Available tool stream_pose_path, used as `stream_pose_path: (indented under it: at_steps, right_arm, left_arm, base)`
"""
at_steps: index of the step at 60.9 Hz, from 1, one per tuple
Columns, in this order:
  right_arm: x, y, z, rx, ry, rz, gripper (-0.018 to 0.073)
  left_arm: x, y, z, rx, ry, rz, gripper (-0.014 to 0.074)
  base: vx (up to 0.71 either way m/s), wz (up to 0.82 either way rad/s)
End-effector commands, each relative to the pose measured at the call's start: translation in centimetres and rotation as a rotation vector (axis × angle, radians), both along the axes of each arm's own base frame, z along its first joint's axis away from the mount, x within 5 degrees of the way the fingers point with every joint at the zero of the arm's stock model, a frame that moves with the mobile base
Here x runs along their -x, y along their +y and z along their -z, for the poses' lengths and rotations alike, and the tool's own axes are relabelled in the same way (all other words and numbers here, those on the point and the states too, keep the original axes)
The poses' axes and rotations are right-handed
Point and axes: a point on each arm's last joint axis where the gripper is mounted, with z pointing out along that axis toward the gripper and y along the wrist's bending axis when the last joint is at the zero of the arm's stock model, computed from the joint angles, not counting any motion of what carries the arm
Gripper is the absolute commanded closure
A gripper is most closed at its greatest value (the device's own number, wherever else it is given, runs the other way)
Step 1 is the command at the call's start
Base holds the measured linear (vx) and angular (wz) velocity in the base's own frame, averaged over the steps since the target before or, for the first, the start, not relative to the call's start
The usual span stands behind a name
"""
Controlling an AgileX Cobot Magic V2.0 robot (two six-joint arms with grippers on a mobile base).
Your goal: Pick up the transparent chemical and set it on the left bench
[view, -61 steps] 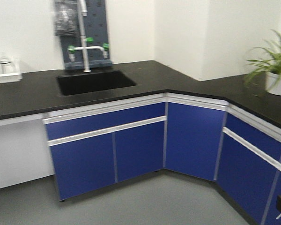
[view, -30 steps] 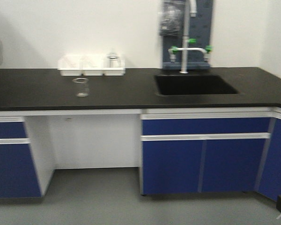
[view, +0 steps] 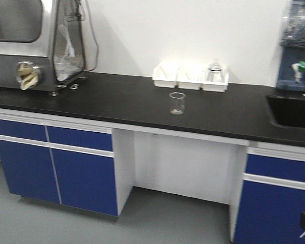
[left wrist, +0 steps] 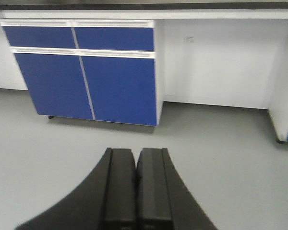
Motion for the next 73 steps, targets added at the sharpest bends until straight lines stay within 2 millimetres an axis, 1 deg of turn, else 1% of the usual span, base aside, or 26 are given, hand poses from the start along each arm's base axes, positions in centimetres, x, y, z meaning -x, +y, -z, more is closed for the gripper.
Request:
stream_pose_path:
  at_steps: [1,20,41,55,73]
  right_arm:
    - [-0.02,0.12,-2.01,-0.01,-0.12,-0.015,0.0564]
    - [-0.02,0.12,-2.01,-0.01,-0.12,-0.015,0.0564]
    - [-0.02,0.12,-2.01,-0.01,-0.12,-0.015,0.0564]
    - [-0.02,0.12,-2.01,-0.01,-0.12,-0.015,0.0564]
    - [-0.09,0.13,-1.94,-0.01,-0.115,-0.015,0.0564]
  left_arm:
    - [0.15,0.02,-0.27,0.014,-0.081,0.001,0.06]
    - [0.15,0.02,-0.27,0.014,-0.081,0.001,0.06]
    - [0.15,0.02,-0.27,0.014,-0.081,0.001,0.06]
    - [0.15,0.02,-0.27,0.014,-0.081,0.001,0.06]
    - [0.15,0.02,-0.27,0.014,-0.081,0.001,0.06]
  base:
    - [0.37,0.41]
    - [0.4,0.28]
    - [0.49,0.13]
    - [0.54,-0.06]
    - [0.52,-0.28]
